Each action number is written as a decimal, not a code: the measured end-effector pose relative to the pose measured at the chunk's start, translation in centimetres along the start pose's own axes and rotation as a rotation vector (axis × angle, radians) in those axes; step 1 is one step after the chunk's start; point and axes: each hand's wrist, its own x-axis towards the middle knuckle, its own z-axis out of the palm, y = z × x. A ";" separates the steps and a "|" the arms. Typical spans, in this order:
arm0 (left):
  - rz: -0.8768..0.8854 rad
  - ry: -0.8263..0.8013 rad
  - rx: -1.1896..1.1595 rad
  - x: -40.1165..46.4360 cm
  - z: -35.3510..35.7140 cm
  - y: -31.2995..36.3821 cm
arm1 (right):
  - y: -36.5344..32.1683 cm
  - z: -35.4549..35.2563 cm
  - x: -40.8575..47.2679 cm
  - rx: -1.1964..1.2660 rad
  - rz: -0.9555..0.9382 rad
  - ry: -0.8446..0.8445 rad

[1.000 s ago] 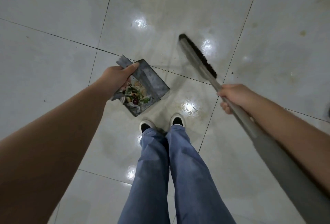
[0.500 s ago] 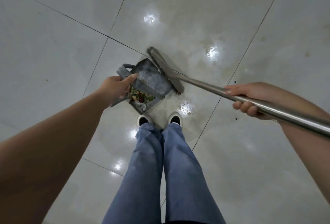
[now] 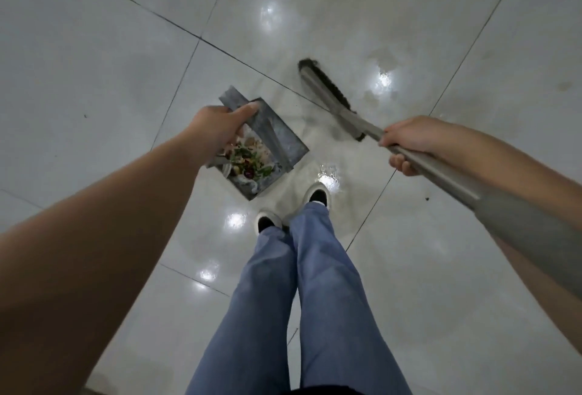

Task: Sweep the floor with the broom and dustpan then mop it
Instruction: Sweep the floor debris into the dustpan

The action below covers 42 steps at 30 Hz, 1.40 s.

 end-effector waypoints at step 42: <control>0.366 -0.157 0.007 -24.4 1.2 1.6 | 24.7 -7.1 -28.5 0.596 -0.035 0.064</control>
